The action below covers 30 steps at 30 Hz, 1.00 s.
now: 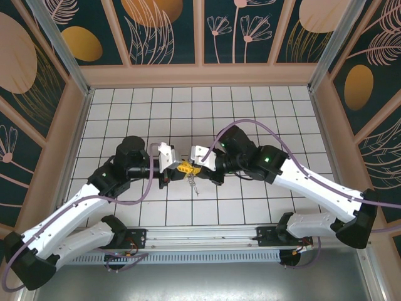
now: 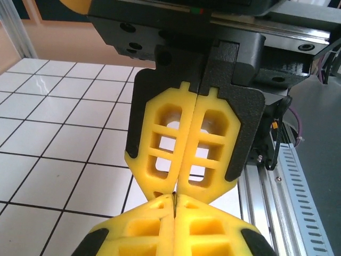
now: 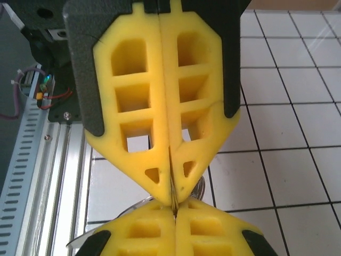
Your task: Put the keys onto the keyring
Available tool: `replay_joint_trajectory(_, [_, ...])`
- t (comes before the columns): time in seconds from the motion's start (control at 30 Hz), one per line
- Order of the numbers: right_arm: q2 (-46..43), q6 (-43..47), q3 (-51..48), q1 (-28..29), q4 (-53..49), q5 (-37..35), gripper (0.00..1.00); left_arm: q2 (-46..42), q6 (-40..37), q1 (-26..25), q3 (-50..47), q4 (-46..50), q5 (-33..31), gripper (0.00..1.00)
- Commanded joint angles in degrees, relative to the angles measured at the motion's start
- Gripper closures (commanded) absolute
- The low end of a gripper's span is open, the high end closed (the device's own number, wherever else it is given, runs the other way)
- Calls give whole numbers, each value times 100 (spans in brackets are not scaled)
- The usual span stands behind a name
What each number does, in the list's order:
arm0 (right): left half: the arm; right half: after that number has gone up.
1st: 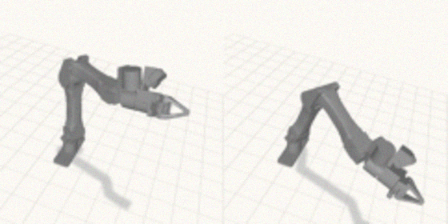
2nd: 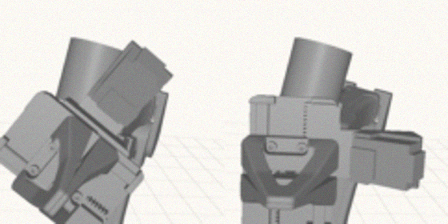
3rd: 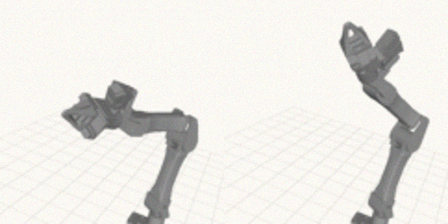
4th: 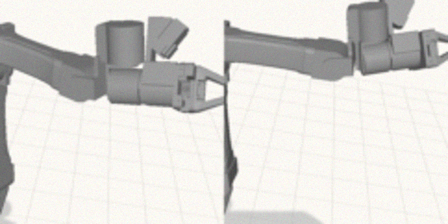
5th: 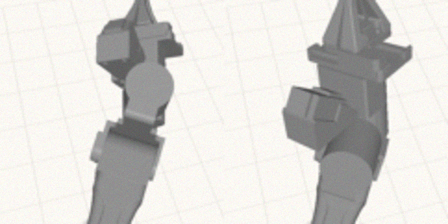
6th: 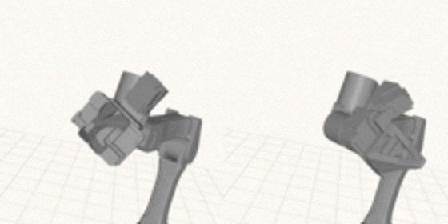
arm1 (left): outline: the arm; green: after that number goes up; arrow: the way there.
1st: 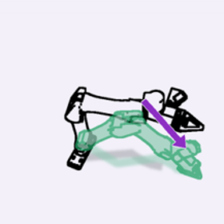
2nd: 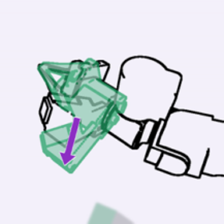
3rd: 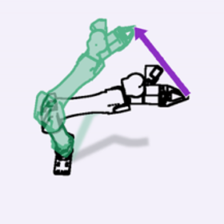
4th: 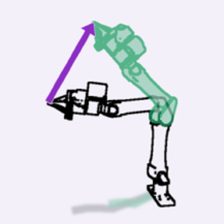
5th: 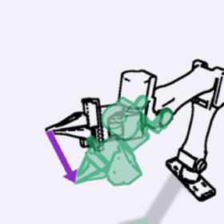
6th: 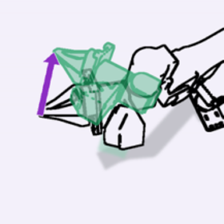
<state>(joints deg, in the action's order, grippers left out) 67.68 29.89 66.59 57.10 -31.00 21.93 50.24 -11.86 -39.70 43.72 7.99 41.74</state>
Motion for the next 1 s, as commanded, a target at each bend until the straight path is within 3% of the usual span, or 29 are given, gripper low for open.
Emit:
replay_joint_trajectory(0.0, [-419, -127, -184, 30, 782, 337, 100, -289, 877, -14, -368, -1293, 208, 100])
replay_joint_trajectory(0.17, [-665, -400, -656, 12, 1340, 971, 91, -542, 1748, -15, -748, -2750, 376, 100])
replay_joint_trajectory(0.37, [-774, -651, -979, -55, 1894, 1300, 89, -617, 1840, -20, -818, -2922, 511, 100])
replay_joint_trajectory(0.57, [-791, -809, -1106, -98, 2206, 1225, 100, -594, 1863, -20, -918, -3070, 533, 100])
replay_joint_trajectory(0.77, [-739, -502, -776, -102, 1625, 516, 100, -521, 899, -15, -442, -1384, 83, 100])
replay_joint_trajectory(0.87, [-472, -209, -410, -72, 1034, 266, 100, -368, 256, -16, -130, -384, -190, 92])
replay_joint_trajectory(0.97, [-169, 60, -42, 26, 520, 8, 100, -131, -178, -18, 118, 272, -319, 91])
